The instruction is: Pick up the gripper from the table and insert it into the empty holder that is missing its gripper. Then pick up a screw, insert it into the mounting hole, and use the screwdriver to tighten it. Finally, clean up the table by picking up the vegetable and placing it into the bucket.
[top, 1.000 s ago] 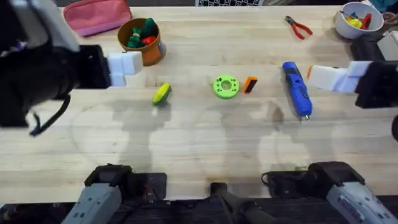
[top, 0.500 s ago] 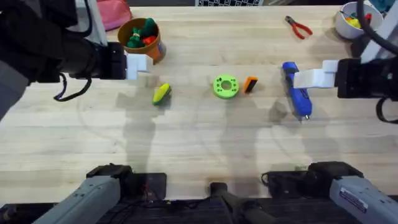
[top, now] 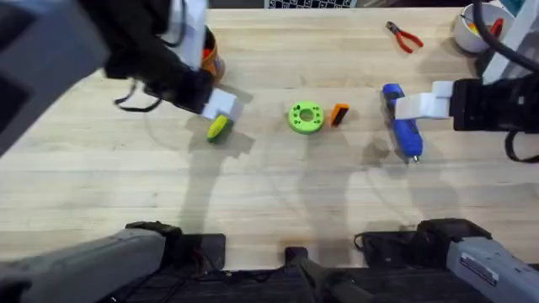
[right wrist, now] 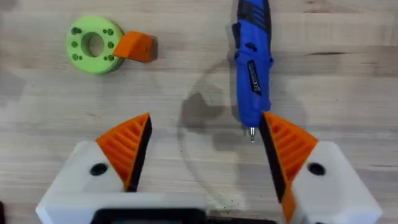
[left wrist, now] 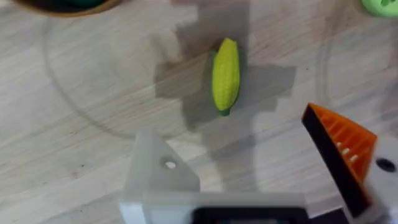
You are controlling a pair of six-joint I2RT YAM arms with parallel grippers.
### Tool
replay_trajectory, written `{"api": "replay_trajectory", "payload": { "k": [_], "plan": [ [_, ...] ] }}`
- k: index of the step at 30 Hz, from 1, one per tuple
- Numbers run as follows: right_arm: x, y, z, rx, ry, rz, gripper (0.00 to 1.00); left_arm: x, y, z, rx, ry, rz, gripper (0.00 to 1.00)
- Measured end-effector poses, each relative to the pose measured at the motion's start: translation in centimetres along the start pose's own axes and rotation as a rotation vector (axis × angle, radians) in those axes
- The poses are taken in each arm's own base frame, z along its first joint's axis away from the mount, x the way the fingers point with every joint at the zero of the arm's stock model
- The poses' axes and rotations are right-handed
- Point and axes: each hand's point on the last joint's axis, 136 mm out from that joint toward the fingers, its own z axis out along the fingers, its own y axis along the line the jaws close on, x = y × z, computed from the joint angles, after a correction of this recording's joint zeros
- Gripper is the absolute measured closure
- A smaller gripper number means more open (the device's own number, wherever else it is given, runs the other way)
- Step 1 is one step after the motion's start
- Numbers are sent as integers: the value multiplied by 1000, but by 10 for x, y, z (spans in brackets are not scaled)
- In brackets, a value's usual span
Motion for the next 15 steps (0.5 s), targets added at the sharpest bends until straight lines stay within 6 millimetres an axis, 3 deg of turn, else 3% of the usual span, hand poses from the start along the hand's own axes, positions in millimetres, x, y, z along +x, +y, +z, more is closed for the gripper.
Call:
{"api": "replay_trajectory", "payload": {
  "k": [5, 15],
  "plan": [
    [0, 0, 0, 0, 0, 0, 9, 8, -4, 33, 6, 132, 20, 15],
    [1, 0, 0, 0, 3, 1, 8, 10, 4, 70, -2, 221, 16, 8]
  ]
}}
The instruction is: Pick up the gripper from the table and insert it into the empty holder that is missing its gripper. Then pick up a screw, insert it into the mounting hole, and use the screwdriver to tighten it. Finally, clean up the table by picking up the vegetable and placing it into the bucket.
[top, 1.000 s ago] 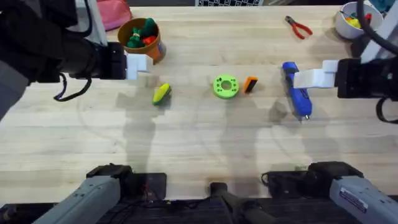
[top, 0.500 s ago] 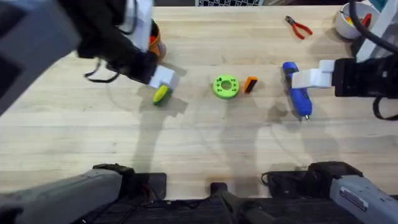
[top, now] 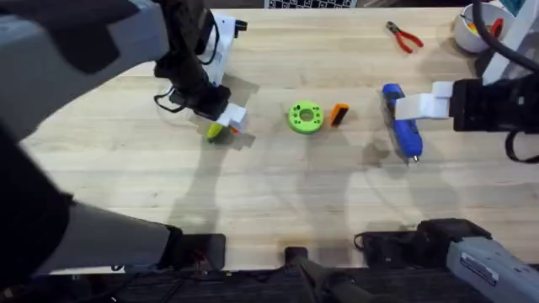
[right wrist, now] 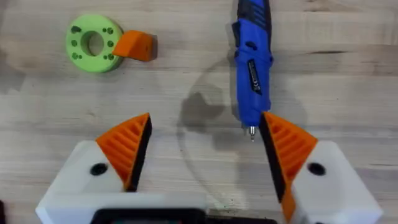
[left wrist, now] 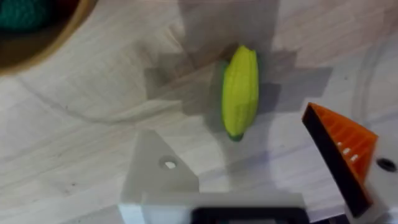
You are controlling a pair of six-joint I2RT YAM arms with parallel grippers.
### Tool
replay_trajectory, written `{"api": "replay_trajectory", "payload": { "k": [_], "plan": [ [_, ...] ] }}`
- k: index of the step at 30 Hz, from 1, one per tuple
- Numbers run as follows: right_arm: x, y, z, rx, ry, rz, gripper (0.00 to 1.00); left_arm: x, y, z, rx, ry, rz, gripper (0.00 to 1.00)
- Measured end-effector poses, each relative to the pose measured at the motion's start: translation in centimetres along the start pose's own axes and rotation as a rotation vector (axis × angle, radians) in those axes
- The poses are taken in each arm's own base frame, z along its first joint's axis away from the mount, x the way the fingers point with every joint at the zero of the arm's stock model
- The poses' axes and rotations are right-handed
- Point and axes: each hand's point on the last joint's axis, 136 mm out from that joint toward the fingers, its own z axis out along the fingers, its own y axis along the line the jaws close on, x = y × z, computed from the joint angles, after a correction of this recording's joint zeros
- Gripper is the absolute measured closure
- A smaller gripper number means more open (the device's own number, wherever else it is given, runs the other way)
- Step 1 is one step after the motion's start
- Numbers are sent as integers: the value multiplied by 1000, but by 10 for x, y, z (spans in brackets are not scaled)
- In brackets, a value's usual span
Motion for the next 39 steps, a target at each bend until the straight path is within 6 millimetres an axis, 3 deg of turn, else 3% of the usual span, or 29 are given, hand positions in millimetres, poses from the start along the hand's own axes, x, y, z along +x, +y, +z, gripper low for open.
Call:
{"api": "replay_trajectory", "payload": {
  "k": [6, 13, 21, 25, 27, 30, 31, 39],
  "plan": [
    [0, 0, 0, 0, 0, 0, 9, -4, 3, 23, 7, 39, -3, 6],
    [0, 0, 0, 0, 1, 0, 8, -3, 7, 28, -16, 48, -3, 2],
    [0, 0, 0, -1, 1, 0, 8, 3, 7, 42, -2, 95, -7, 84],
    [0, 0, 0, -3, 1, 0, 9, 3, 4, 42, 7, 95, -7, 250],
    [0, 0, 0, -3, 1, 0, 8, 3, 3, 42, 16, 94, -8, 457],
    [0, 0, 0, -3, 1, 0, 8, 2, -2, 41, 38, 88, -5, 902],
    [0, 0, 0, -3, 1, 0, 8, 1, -2, 40, 35, 84, -1, 976],
    [0, 0, 0, -3, 1, 0, 9, 1, -2, 40, 34, 83, -2, 982]
  ]
}}
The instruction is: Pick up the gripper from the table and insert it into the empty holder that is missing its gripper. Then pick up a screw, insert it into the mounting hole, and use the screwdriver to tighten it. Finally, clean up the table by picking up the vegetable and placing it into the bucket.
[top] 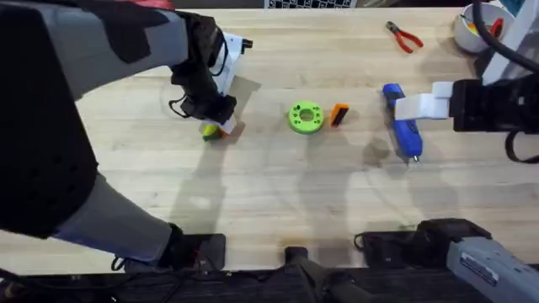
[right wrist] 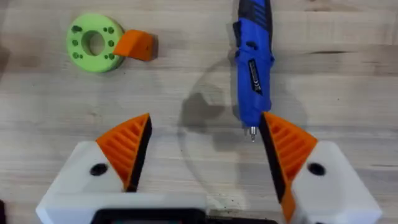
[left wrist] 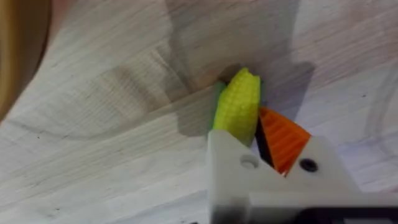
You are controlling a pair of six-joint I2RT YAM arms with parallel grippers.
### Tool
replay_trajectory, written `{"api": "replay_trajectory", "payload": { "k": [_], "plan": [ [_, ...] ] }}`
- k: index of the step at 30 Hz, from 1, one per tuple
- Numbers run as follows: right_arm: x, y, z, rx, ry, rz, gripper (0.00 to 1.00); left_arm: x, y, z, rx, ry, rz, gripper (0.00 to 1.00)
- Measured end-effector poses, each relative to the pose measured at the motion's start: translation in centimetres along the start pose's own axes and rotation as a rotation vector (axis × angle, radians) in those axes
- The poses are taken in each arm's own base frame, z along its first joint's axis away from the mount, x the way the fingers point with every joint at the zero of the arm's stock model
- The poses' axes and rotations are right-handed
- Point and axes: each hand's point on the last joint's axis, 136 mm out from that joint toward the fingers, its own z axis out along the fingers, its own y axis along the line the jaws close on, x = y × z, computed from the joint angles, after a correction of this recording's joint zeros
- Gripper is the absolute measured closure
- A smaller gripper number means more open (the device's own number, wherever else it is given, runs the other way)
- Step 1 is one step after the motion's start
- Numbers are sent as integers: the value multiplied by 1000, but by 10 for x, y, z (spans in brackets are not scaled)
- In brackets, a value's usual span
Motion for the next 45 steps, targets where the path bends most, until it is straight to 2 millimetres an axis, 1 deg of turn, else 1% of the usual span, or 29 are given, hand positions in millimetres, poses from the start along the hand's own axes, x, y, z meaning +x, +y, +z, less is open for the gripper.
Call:
{"api": "replay_trajectory", "payload": {
  "k": [6, 9, 10, 12, 14, 17, 19, 22, 25, 26, 27, 28, 29, 31, 32, 34, 37, 45],
  "plan": [
    [0, 0, 0, 0, 0, 0, 9, 0, -1, -1, 2, -4, 0, 982],
    [0, 0, 0, 0, 0, 0, 9, -2, -1, -10, -4, -34, 3, 982],
    [0, 0, 0, 0, 0, 0, 8, -4, -1, -16, -9, -56, 5, 982],
    [0, 0, 0, 0, 0, 0, 8, -6, -3, -36, -21, -122, 12, 982],
    [0, 0, 0, 0, 0, 0, 8, -6, -6, -64, -39, -208, 21, 982],
    [0, 0, 0, 0, 0, 0, 9, 1, -10, -104, -67, -329, 32, 982],
    [0, 0, 0, 0, 0, 0, 9, 9, -11, -124, -90, -385, 30, 982],
    [0, 0, 0, 0, 0, 0, 8, 19, -11, -146, -128, -454, 20, 982],
    [0, 0, 0, 0, 0, 0, 8, 25, -10, -161, -154, -505, 16, 982],
    [0, 0, 0, 0, 0, 0, 8, 26, -10, -165, -164, -519, 16, 910],
    [0, 0, 0, 0, 0, 0, 8, 28, -10, -168, -167, -530, 14, 739],
    [0, 0, 0, 0, 0, 0, 8, 30, -10, -170, -170, -535, 13, 602],
    [0, 0, 0, 0, 0, 0, 7, 31, -10, -171, -172, -538, 12, 432],
    [0, 0, 0, 0, 0, 0, 8, 34, -11, -172, -175, -538, 10, 126],
    [0, 0, 0, 0, 0, 0, 8, 35, -11, -173, -173, -539, 1, 43],
    [0, 0, 0, 0, 0, 0, 8, 36, -11, -175, -176, -549, -6, 17],
    [0, 0, 0, 0, 0, 0, 8, 40, -11, -183, -184, -583, -13, 15],
    [0, 0, 0, 0, 0, 0, 8, 60, -15, -226, -237, -768, -17, 15]
  ]
}}
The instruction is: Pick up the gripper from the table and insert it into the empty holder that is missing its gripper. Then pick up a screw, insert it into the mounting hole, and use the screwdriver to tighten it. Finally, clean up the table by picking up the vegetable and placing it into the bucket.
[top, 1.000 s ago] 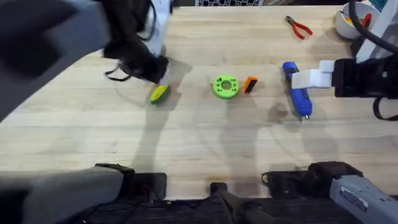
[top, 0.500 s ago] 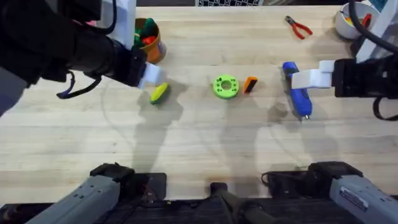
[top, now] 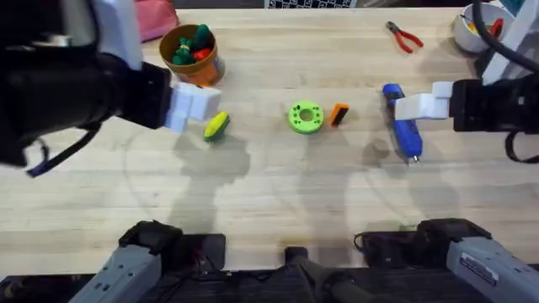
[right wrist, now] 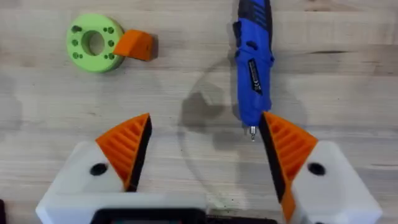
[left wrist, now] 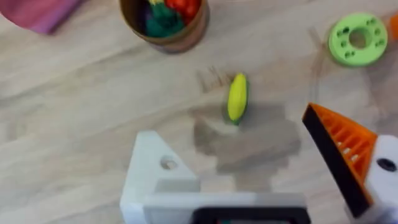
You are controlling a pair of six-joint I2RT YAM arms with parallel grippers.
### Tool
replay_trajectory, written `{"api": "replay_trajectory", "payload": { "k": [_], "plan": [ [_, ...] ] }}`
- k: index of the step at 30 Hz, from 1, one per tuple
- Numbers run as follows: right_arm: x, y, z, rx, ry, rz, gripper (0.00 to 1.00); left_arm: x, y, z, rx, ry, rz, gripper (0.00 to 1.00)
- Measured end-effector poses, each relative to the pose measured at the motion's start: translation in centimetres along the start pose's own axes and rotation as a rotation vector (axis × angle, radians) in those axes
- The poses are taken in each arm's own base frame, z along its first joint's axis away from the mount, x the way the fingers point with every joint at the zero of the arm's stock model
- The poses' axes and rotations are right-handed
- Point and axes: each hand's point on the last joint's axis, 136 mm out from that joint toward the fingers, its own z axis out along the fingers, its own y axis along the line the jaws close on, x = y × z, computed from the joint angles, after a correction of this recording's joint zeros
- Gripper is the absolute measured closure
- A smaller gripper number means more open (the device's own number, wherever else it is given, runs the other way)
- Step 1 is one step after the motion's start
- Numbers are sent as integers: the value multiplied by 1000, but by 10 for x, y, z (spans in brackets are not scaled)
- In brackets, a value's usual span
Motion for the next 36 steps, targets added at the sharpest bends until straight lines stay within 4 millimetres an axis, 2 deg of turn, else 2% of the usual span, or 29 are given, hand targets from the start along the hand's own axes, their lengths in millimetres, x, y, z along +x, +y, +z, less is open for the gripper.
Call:
{"api": "replay_trajectory", "payload": {
  "k": [8, 12, 15, 21, 29, 36],
  "plan": [
    [0, 0, 0, 0, 0, 0, 8, -53, 11, -47, -63, -338, -8, 15],
    [0, 0, 0, 0, 0, 0, 9, -54, 12, -68, -77, -408, -7, 15],
    [0, 0, 0, 0, 0, 0, 9, -56, 12, -74, -85, -433, 6, 15],
    [0, 0, 0, 0, 0, 0, 9, -58, 14, -67, -98, -413, 47, 15],
    [0, 0, 0, 0, 0, 0, 9, -55, 13, -35, -87, -313, 75, 15],
    [0, 0, 0, 0, 0, 0, 9, -50, 13, -26, -85, -431, 62, 15]
  ]
}}
